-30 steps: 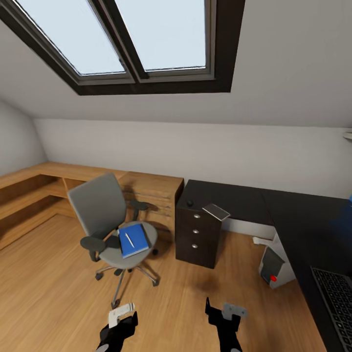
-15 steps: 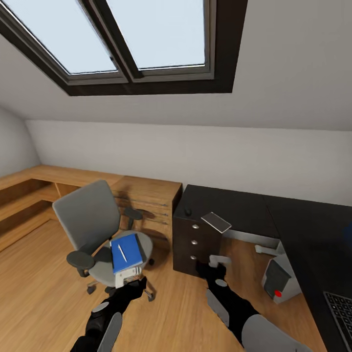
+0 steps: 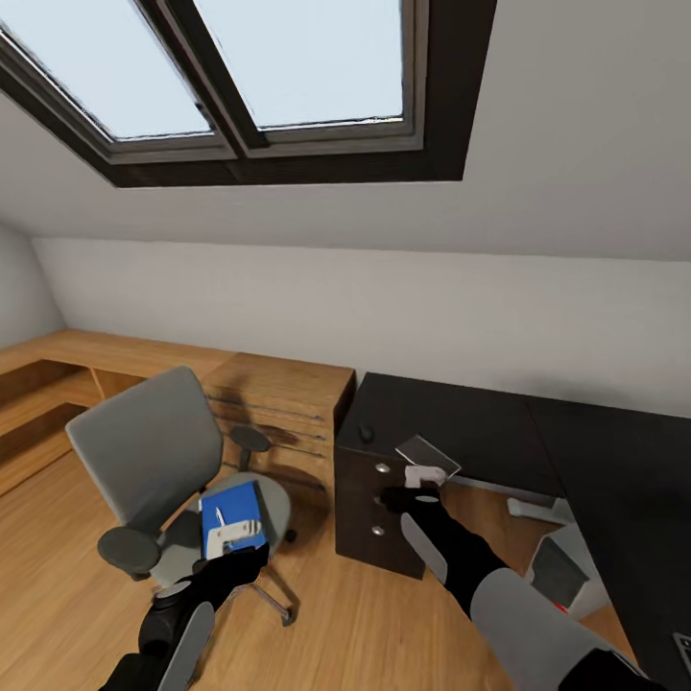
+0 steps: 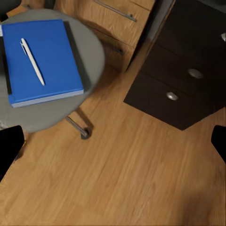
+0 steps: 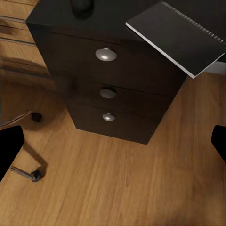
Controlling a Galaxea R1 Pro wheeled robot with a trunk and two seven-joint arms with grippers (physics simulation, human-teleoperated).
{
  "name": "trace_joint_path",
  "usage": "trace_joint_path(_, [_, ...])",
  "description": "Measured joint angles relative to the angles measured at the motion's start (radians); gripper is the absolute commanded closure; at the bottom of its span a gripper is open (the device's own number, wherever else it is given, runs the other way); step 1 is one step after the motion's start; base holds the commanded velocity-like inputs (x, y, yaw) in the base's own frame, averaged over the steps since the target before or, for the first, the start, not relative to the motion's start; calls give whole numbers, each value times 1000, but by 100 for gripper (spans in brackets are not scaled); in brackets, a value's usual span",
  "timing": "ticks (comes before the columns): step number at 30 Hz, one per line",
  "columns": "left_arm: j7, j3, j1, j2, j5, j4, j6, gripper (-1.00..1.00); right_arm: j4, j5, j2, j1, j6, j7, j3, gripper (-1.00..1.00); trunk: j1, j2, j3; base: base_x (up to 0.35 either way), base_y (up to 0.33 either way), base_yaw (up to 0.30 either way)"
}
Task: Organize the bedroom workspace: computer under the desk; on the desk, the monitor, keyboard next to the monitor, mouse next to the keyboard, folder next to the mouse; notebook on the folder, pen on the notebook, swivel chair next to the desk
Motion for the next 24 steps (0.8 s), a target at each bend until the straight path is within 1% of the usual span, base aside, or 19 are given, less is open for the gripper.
trace_joint_path(3, [1,1,0,15,1,6,1,-100,0,1,-2,1,-1,-1,1,-100,0,0,0,328,-1,23])
trace_joint_path(4, [1,1,1,16,1,6,1,-100,0,1,-2,1,-4,-1,1,-100,0,0,0,328,0,74])
trace_joint_path(9, [2,1,1,16,2,7,1,-100,0,2,-2,1,-23,-2,2,-100,0,0,0,328,0,169])
trace_joint_path(19, [2,0,1,14,2,10,1,-100,0,6,-2,1,-35,-3,2,-100,0,0,0,328,0,251])
trace_joint_path(24, [8,-4,1,14,-1,12,-1,-100,1,8,-5,2,-36,-1,1,-100,0,0,0,328,0,82])
